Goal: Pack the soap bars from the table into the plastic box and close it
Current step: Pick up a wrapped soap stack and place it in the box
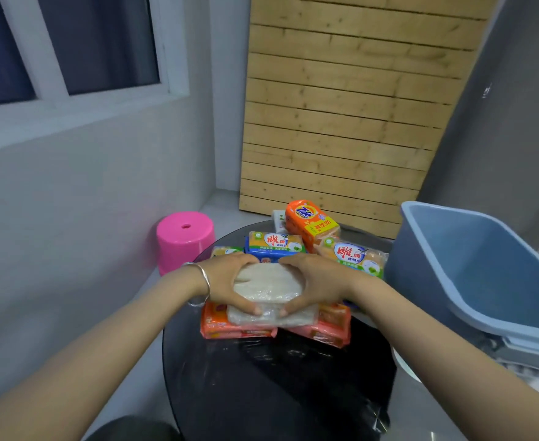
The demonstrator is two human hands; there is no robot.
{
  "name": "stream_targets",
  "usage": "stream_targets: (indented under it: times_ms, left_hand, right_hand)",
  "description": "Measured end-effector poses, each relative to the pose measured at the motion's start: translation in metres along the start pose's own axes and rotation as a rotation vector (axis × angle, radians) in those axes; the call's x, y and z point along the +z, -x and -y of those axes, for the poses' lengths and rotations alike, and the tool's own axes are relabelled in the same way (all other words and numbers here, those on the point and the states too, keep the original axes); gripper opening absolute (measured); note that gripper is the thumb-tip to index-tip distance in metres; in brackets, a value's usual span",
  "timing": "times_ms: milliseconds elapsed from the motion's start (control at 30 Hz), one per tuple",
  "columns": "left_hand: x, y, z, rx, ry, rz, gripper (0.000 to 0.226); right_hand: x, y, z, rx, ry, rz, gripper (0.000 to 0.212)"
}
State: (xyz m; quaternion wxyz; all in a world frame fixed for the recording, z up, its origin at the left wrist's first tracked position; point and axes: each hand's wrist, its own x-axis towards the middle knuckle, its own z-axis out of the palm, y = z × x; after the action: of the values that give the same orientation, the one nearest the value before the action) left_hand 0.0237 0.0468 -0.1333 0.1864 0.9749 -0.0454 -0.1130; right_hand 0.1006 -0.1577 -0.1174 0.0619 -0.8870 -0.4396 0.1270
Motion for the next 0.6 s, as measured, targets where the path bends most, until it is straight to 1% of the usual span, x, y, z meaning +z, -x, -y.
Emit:
stream_targets:
  times_ms: [67,167,300,367,400,533,600]
  left_hand:
    - [-0.001,-0.001,-0.001,-0.012,0.011,-0.001,0.092]
    - [0.001,0.001,-0.002,-0.027,0.034,-0.028,0.087]
    - [0.007,0.007,-0.003,-0.036,0.091,-0.072,0.086]
    - [0.008,0.012,-0.006,-0.048,0.143,-0.094,0.087]
    - [0.008,0.014,-0.007,-0.053,0.158,-0.101,0.089]
    - [0.009,0.017,-0.004,-0.077,0.174,-0.067,0.111]
    - [0.01,0.018,0.002,-0.078,0.183,-0.037,0.11]
  right_hand:
    - [-0.004,-0.003,0.005,0.008,0.029,0.038,0.1]
    - [-0.006,-0.003,0.012,0.021,0.052,0.053,0.095]
    - [-0.003,-0.001,0.02,0.007,0.112,0.045,0.102]
    - [-0.002,0.0,0.025,-0.012,0.094,0.026,0.104]
    - [-0.002,0.0,0.027,-0.019,0.073,0.018,0.102]
    - [0.002,-0.003,0.028,-0.01,0.018,0.035,0.098]
    - [0.004,-0.006,0.028,-0.008,0.031,0.037,0.098]
